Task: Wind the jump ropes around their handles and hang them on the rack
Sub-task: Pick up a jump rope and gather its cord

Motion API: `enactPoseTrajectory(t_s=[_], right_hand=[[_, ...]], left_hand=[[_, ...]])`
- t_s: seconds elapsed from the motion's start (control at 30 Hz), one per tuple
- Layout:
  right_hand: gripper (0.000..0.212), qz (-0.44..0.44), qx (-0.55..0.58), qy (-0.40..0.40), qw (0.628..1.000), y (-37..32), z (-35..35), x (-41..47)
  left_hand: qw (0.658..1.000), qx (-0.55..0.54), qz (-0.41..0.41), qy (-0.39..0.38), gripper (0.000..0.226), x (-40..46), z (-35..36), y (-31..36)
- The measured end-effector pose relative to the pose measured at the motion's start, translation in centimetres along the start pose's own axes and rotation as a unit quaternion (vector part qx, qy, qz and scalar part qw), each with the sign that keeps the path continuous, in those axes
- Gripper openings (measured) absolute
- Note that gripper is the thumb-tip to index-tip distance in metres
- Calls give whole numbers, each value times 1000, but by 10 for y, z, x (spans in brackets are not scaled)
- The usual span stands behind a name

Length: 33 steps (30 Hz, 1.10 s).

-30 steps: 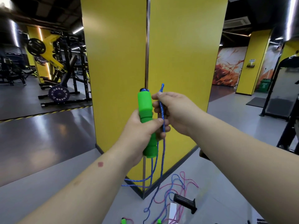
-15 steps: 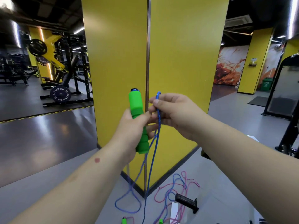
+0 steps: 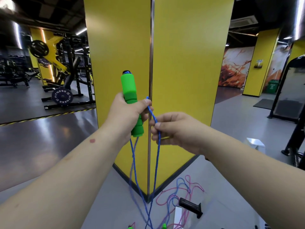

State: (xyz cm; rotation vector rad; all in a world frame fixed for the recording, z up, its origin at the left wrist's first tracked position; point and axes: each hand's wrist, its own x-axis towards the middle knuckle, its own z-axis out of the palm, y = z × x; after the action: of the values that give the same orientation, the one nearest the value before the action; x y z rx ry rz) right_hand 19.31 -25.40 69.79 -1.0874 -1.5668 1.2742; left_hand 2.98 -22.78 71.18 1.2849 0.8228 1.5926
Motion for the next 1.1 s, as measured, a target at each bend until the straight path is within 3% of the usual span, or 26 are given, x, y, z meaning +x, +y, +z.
enactPoseTrajectory(t_s=[0.07,0.17,0.23,0.3,0.4,0.53,0.63,0.77,0.87,1.0,1.1], right_hand=[[19,-52,4,60,997,-13,0,5],[14,-110,37,118,986,-34,-3,13],[13,-123,44,138,982,-43,-5,18],[13,-117,66,142,981,-44,-4,21],[13,-62,81,119,988,-30,4,21],[15,28,-28,-5,999,-7,7,11],[15,-41,-122,40,991,-8,4,14],[14,-137,-11,126,982,-44,-1,23],[14,-156,23,152,976,-62,-4,28],[16,-71,34,157,984,-45,2,31],[17,46,20,72,996,-22,9,22]], left_hand=[[1000,1,-10,-3,23,-4,0,-7],[996,-21,-55,-66,22,-22,5,-23],[993,-14,-55,-107,28,-33,8,-30],[995,2,-33,-97,31,-33,11,-30],[999,-17,-11,-31,28,-16,10,-17],[998,-57,16,-12,26,10,6,11],[999,-26,45,0,27,16,5,22],[998,39,13,-44,25,-2,5,2],[995,44,-7,-91,30,-18,11,-14],[999,-11,-4,-48,30,-9,10,-10],[999,-30,-5,-22,26,6,3,1]])
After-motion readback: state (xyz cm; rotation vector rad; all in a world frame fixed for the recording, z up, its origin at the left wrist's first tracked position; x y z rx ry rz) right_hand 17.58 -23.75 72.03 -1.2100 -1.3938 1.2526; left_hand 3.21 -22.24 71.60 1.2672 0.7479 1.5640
